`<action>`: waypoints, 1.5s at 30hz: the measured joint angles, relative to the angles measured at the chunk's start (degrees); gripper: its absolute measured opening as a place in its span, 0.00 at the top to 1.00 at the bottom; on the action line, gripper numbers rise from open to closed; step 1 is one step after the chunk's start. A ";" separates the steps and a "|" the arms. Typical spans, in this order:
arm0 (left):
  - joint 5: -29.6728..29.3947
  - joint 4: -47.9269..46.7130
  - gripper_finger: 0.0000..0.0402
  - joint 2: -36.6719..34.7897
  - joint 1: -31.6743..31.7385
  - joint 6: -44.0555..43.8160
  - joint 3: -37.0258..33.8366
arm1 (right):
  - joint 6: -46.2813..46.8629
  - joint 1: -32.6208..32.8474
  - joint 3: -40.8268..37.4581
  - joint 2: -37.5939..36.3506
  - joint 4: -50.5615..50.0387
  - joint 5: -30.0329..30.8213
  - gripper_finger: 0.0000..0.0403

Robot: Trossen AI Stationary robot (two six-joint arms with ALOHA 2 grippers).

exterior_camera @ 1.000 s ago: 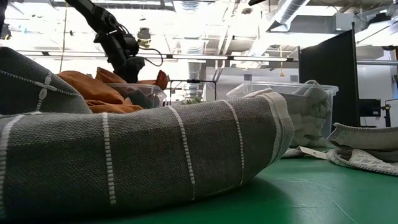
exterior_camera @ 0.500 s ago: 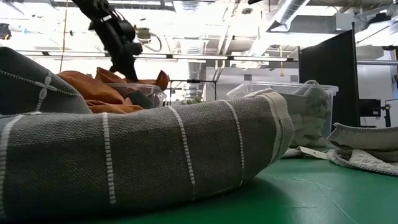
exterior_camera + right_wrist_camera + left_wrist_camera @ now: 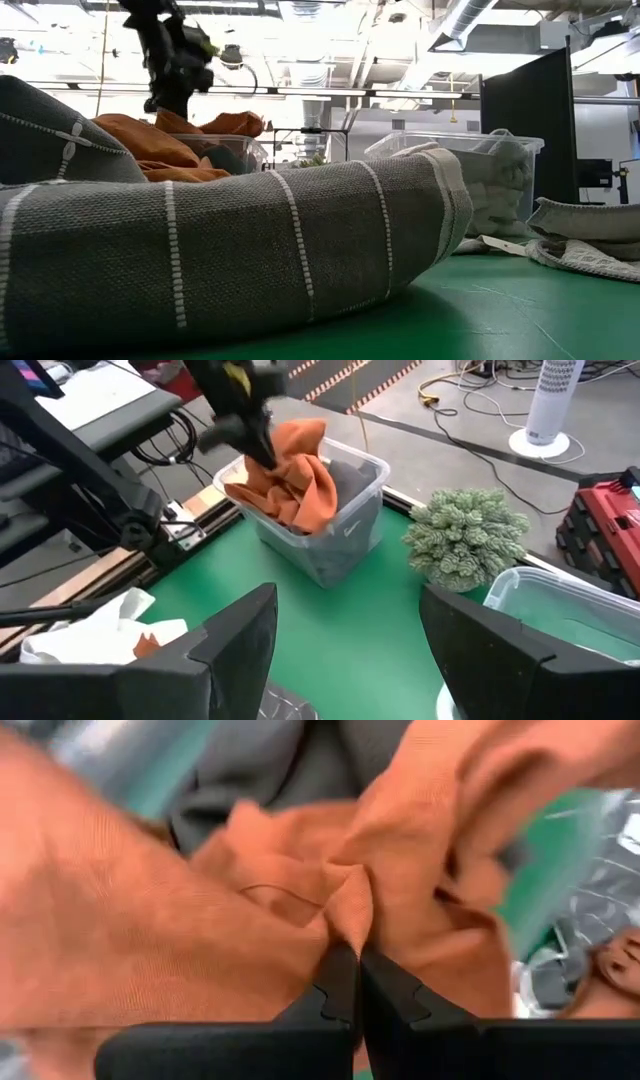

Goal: Sort towels by color in basket
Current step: Put the orange towel into the left transparent bin

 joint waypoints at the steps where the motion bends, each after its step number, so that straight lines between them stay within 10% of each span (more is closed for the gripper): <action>1: -0.04 1.52 1.00 0.00 -0.16 -1.47 -1.92 | 0.01 0.02 0.00 0.00 0.16 0.00 0.29; 14: -10.74 22.35 0.98 -0.29 -2.07 -12.60 -18.59 | 0.02 0.52 0.00 0.00 0.88 0.04 0.29; 29: -6.19 4.89 0.54 -0.17 -5.51 -8.93 2.43 | -0.42 -0.97 0.00 0.00 0.77 0.07 0.29; 36: -17.27 2.33 0.52 -0.21 -4.62 -6.20 12.26 | -0.11 -0.97 0.00 0.00 0.82 0.07 0.29; 45: -23.74 5.13 0.56 -0.10 2.35 -0.55 7.70 | -0.27 -0.86 0.00 0.00 2.11 0.10 0.29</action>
